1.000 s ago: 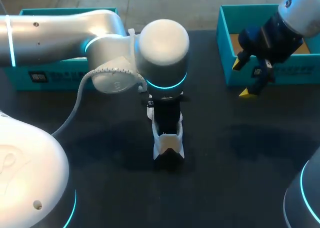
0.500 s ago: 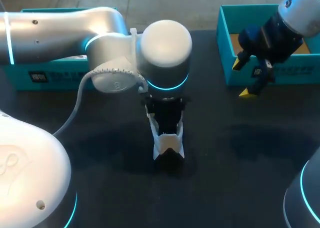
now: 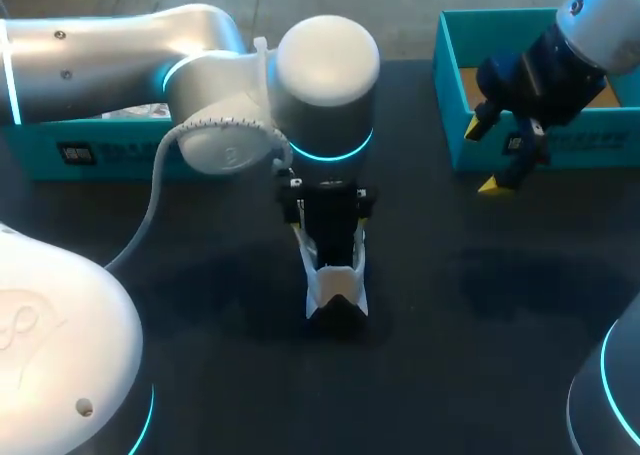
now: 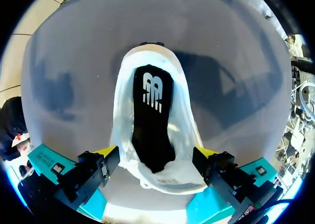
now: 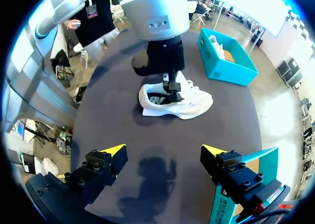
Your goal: Take the shoe out of the shoebox, open the shoe tongue, remove and reinsert the insole, then place the shoe into the shoebox
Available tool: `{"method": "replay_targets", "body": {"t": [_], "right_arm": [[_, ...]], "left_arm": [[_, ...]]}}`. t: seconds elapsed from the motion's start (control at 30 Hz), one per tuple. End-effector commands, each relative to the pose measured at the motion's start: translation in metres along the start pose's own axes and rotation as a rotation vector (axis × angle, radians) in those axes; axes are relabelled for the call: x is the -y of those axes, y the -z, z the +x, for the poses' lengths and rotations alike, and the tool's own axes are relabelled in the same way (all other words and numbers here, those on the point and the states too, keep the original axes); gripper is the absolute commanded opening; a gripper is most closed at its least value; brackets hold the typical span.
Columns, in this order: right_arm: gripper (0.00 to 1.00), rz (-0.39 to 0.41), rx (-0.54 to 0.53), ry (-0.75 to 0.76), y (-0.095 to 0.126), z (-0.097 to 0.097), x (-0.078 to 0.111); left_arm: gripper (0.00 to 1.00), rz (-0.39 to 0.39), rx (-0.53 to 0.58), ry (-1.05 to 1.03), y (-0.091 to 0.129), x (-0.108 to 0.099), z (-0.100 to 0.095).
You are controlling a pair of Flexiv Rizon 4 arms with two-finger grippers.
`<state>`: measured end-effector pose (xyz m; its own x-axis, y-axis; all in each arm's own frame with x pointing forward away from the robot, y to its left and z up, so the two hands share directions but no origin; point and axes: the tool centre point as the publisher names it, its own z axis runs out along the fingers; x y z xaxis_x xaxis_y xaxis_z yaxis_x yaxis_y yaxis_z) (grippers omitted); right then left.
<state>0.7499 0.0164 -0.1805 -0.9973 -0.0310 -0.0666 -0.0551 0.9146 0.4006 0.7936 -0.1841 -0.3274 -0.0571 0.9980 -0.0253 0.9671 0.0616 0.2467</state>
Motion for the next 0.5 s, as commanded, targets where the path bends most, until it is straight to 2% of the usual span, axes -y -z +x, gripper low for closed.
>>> {"method": "replay_targets", "body": {"t": [0.03,0.17,0.27,0.5], "right_arm": [[1.0,0.003,-0.001,-0.001,-0.001,-0.001,-0.001],[1.0,0.003,-0.001,-0.001,-0.001,-0.001,-0.001],[1.0,0.003,-0.001,-0.001,-0.001,-0.001,-0.001],[1.0,0.003,-0.001,-0.001,-0.001,-0.001,-0.001]], "left_arm": [[1.0,0.006,0.001,-0.006,0.009,-0.005,0.003],[1.0,0.07,0.021,0.003,0.02,-0.011,0.004],[1.0,0.087,0.026,0.0,0.03,-0.015,0.005],[1.0,0.061,0.043,0.047,0.043,-0.043,0.01]]}}
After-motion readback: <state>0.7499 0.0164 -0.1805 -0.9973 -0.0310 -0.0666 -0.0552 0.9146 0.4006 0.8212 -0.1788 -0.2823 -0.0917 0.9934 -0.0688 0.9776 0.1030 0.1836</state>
